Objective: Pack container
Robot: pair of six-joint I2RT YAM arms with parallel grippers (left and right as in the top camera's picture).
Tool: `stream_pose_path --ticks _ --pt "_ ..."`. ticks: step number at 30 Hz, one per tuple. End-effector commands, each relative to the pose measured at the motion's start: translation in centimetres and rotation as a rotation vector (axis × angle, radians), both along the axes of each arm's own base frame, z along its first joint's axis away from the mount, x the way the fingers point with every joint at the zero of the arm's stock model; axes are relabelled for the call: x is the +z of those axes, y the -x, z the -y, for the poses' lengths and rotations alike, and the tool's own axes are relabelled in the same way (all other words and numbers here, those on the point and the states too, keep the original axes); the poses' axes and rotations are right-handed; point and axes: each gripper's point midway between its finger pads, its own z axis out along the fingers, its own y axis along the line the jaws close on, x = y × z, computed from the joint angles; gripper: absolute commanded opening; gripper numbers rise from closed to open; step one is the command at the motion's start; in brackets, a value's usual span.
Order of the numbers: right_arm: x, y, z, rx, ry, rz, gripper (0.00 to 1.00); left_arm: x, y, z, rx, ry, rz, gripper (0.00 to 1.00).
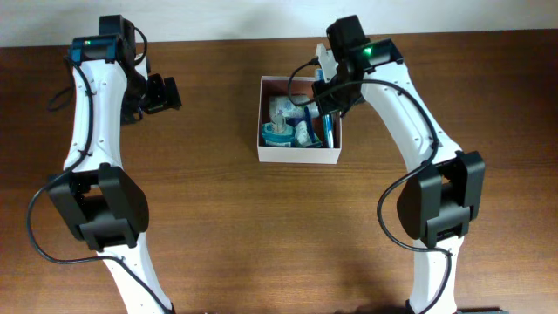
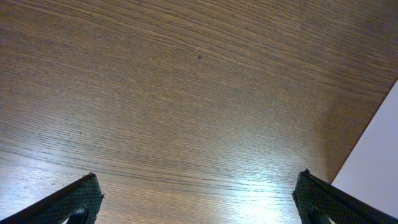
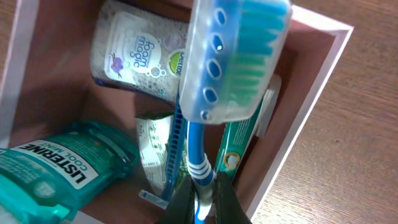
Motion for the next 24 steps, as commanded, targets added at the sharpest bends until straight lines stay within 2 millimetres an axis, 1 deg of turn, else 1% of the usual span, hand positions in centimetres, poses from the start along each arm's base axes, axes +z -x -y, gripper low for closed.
stream_pose_path --ticks 1,6,16,17,18,19,24 --pt "-0.07 0.52 -0.49 0.008 -0.01 -0.004 0.04 1.62 -0.15 0.05 -0.001 0.004 0.041 0.99" --pt "-0.59 0.61 -0.47 0.008 -0.008 -0.01 0.05 1.62 -0.15 0.05 -0.001 0.004 0.041 0.99" --pt "-0.57 0.54 -0.49 0.008 -0.009 -0.007 0.06 1.62 -0.15 0.05 -0.001 0.004 0.041 0.99" --pt "-0.58 0.55 -0.47 0.008 -0.009 -0.008 0.11 1.62 -0.15 0.05 -0.001 0.004 0.041 1.0" --pt "-0.58 0.56 -0.47 0.008 -0.009 -0.008 0.23 1.62 -0.15 0.05 -0.001 0.004 0.041 0.99" --pt "-0.58 0.57 -0.46 0.008 -0.009 -0.008 0.38 1.62 -0.15 0.05 -0.001 0.004 0.041 0.99" --pt "-0.63 0.75 -0.37 0.007 -0.006 -0.017 0.41 1.61 -0.14 0.05 -0.001 0.004 0.041 1.0"
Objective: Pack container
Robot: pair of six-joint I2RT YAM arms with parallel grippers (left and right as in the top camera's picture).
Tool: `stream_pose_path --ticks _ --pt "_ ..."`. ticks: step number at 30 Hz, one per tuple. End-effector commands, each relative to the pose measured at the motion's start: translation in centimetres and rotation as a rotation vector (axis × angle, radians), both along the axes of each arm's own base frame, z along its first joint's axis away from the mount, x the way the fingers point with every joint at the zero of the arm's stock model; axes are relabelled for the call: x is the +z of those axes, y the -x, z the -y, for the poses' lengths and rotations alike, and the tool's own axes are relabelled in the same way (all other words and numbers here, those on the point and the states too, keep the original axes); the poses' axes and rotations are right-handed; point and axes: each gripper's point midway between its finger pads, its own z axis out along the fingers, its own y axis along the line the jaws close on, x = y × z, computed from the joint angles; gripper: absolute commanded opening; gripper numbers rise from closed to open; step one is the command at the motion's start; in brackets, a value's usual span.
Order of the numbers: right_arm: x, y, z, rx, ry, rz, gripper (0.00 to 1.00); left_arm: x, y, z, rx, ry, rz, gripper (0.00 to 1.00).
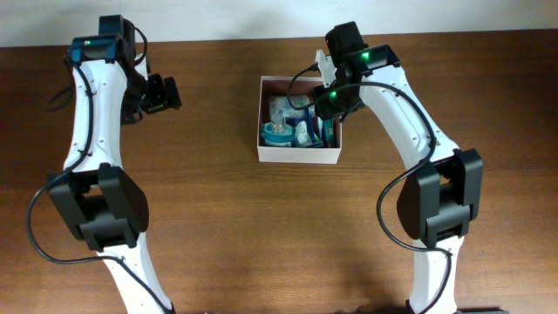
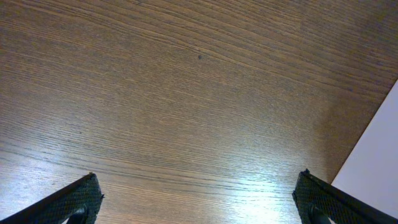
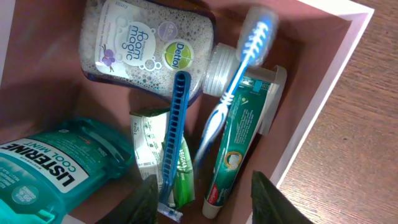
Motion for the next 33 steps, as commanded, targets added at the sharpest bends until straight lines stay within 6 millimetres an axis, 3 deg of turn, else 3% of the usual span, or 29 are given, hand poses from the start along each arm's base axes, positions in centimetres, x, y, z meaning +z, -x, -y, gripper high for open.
stream_pose_path --ticks 1,5,9,15,16,19,22,24,29,33 --pt "0.6 0.5 -0.4 0.006 -0.01 -0.003 0.41 1.6 -0.1 0.0 -0.001 0.004 0.041 0.99" --pt "1.4 0.8 -0.2 0.004 -0.009 -0.005 0.41 1.6 -0.1 0.0 -0.001 0.004 0.041 0.99" --pt "5.0 0.4 0.7 -0.017 -0.022 0.044 0.4 1.6 -0.1 0.0 -0.001 0.004 0.041 0.99" --pt "15.0 0.8 5.9 -0.118 -0.053 0.233 0.44 1.6 -0.1 0.0 -0.001 0.004 0.041 0.99" --pt "16.7 1.2 6.9 -0.139 -0.058 0.267 0.46 1.6 -0.1 0.0 -0.001 0.004 0.041 0.99" --pt "21.3 3.2 10.2 -0.205 -0.066 0.363 0.68 1.6 -0.1 0.0 -0.001 0.004 0.041 0.99" --pt "24.3 5.6 12.8 -0.262 -0.063 0.415 0.82 1.6 -0.1 0.0 -0.001 0.004 0.041 0.99" --pt "25.5 7.1 14.2 -0.295 -0.058 0.431 0.99 1.6 -0.1 0.0 -0.001 0.004 0.041 0.99" --pt "26.4 10.3 16.1 -0.347 -0.044 0.408 0.99 1.6 -0.1 0.0 -0.001 0.004 0.041 0.99" --pt "26.1 10.9 16.1 -0.349 -0.041 0.383 0.99 1.6 -0.1 0.0 -0.001 0.004 0.041 0.99"
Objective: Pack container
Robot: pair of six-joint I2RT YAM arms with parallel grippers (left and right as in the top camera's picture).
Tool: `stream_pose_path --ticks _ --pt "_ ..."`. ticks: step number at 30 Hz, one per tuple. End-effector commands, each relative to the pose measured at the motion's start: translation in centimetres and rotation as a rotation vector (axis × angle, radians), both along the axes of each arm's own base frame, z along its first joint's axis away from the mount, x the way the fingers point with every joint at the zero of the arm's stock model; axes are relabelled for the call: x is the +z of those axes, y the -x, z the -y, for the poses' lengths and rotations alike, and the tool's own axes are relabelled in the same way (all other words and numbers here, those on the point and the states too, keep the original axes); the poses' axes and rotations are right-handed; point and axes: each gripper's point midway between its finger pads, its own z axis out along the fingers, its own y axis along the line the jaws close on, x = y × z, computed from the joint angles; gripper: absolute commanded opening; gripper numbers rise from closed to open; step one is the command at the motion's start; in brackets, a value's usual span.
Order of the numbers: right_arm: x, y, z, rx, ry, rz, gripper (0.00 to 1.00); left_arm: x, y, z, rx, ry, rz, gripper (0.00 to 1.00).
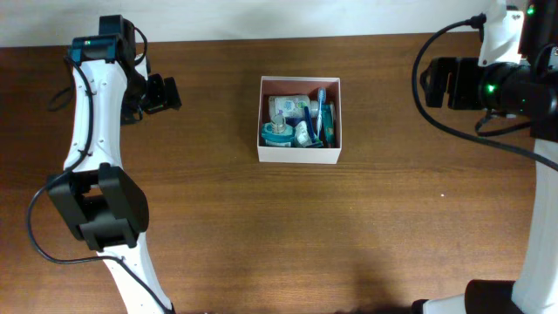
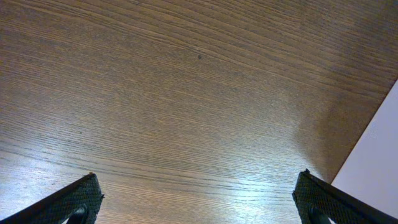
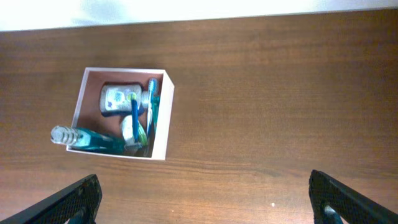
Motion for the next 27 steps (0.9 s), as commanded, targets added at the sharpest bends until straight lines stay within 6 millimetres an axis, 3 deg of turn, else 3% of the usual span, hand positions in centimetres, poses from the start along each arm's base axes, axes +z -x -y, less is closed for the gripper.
stream_pose_path --ticks 1,11,16,19,22,27 --pt "-0.7 -0.4 0.1 -0.005 -0.006 -0.022 0.99 1.6 -0.1 0.0 -0.001 0.004 0.041 0.99" --pt "-0.8 -0.6 0.7 -0.01 0.034 -0.021 0.99 1.6 -0.1 0.0 -0.001 0.004 0.041 0.99" --pt "0.1 -2.0 0.8 -0.005 0.043 0.043 0.99 1.6 -0.1 0.0 -0.001 0.004 0.041 0.99" --pt "2.3 -3.1 0.3 0.066 0.107 0.16 0.99 1.6 -0.1 0.0 -0.001 0.004 0.041 0.99" --pt "6.0 -3.4 -1.2 0.174 0.201 0.323 0.99 1.6 -0.1 0.0 -0.001 0.004 0.041 0.99" --pt "10.1 -0.8 -2.8 0.237 0.254 0.474 0.99 1.6 -0.1 0.0 -0.001 0.004 0.041 0.99"
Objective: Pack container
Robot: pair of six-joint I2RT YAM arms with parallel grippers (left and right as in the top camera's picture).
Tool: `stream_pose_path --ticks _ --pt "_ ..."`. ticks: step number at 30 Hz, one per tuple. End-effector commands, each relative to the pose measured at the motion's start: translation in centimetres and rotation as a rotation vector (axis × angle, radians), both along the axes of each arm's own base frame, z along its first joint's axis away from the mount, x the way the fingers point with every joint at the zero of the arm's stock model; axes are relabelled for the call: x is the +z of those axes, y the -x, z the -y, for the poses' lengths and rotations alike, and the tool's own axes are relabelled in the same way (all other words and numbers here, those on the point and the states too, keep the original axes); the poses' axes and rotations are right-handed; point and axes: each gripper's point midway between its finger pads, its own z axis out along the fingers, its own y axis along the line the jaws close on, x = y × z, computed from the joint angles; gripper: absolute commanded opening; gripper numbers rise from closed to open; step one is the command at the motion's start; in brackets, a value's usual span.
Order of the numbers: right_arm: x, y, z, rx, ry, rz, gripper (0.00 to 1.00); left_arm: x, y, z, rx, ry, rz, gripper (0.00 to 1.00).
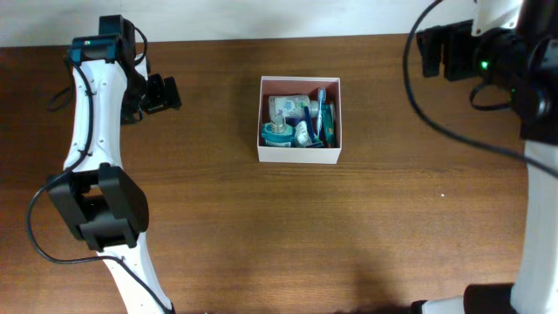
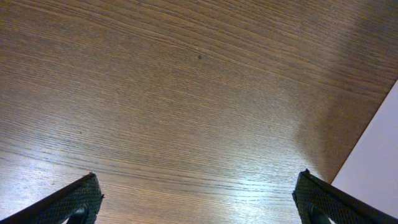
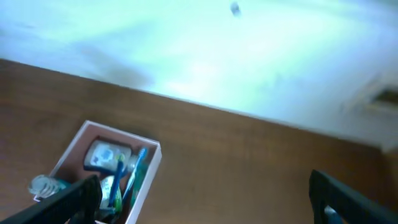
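Note:
The white box [image 1: 299, 158] sits mid-table at the back, and my right wrist view catches it at the lower left [image 3: 148, 167]. Inside lie a blue toothbrush [image 1: 320, 107], a green toothpaste tube [image 1: 330, 133], a teal mouthwash bottle [image 1: 277, 133] and a soap bottle [image 1: 286, 105]. Raised at the far right corner, my right gripper [image 1: 443, 54] is open and empty, well clear of the box, as its own view confirms [image 3: 205, 202]. The left gripper [image 1: 162, 93] is open over bare wood at the back left [image 2: 199, 202].
The table's back edge meets a pale wall [image 3: 205, 56] just beyond the box. Dark cables [image 1: 61, 92] hang by the left arm at the table's left side. A white surface [image 2: 373, 155] shows at the right of the left wrist view.
My right gripper, still open, has shifted toward the back right corner and tilted up, so its view now takes in the wall. The box, its contents and the left arm are unchanged.
My right gripper was shut on the blue toothbrush, held over the box's right side. Then it was open and the toothbrush lay in the box on the toothpaste. After that the arm stood high and far to the right, and now it is nearer the back corner.

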Motion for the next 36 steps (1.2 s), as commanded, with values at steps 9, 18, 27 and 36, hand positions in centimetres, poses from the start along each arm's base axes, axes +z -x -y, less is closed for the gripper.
stream_pose_path --ticks 9,18,27,36 --pt "1.2 9.3 -0.3 0.044 0.068 0.181 0.99 1.6 -0.1 0.0 -0.001 0.003 0.041 0.99" --pt "-7.9 14.0 -1.1 0.095 0.039 0.313 0.99 1.6 -0.1 0.0 -0.001 0.003 0.041 0.99" --pt "-13.7 16.2 -1.8 0.116 -0.036 0.516 0.98 1.6 -0.1 0.0 -0.001 0.003 0.041 0.99" --pt "-19.0 16.4 -0.8 0.029 -0.166 0.63 0.99 1.6 -0.1 0.0 -0.001 0.003 0.041 0.99"
